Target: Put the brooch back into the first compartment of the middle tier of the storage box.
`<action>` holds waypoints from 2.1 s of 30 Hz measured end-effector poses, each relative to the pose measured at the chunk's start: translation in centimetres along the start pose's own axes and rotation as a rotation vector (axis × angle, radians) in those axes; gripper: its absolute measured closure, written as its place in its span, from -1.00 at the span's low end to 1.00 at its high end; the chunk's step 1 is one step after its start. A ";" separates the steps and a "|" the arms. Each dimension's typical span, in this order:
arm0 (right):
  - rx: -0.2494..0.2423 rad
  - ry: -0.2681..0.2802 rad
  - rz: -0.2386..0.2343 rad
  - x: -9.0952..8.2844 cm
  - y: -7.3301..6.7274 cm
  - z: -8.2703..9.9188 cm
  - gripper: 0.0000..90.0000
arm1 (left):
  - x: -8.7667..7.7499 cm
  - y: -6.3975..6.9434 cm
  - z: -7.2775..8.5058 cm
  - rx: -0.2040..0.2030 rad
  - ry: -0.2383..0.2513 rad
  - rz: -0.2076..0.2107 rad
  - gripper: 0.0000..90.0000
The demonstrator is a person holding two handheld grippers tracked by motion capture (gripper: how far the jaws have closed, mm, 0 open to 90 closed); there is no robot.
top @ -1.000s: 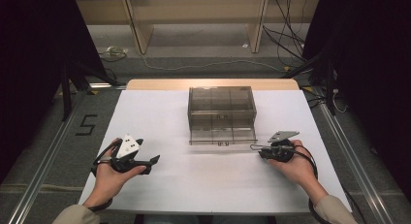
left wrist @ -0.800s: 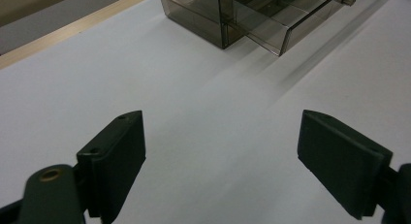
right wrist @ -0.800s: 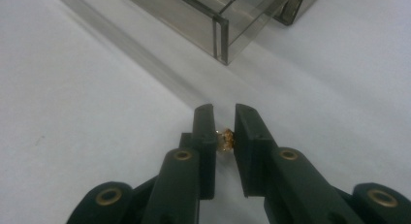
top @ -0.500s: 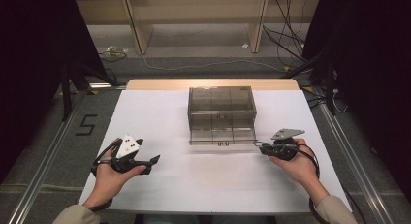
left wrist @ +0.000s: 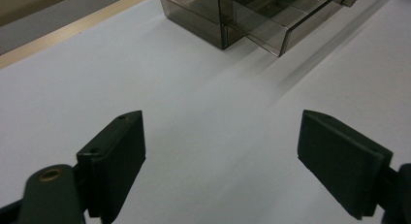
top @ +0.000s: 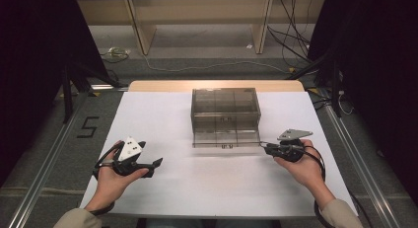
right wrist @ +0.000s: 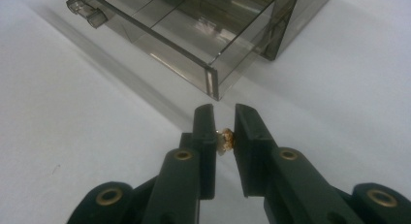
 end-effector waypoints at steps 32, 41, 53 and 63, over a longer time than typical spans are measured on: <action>-0.025 0.100 0.027 -1.2 -0.7 -1.8 0.79 | 0.0 0.0 0.0 0.000 -0.001 -0.002 -0.61; -0.022 0.115 0.030 -1.3 -0.7 -2.1 0.79 | 0.0 0.0 0.0 0.000 0.000 -0.002 -0.61; -0.021 0.124 0.030 -1.4 -0.8 -2.4 0.79 | 0.0 0.0 0.0 0.000 -0.001 -0.002 -0.61; -0.014 0.136 0.030 -1.5 -0.8 -2.7 0.79 | 0.0 0.0 0.0 0.000 -0.001 -0.003 -0.61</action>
Point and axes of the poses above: each handheld gripper's, and its own axes: x roughly forward along the jaws, z roughly out of its underside, y roughly to its right, the point moved 7 cm from there along x, roughly forward along the jaws, and after that the axes turned 10 degrees about -y, right-handed, at the moved point
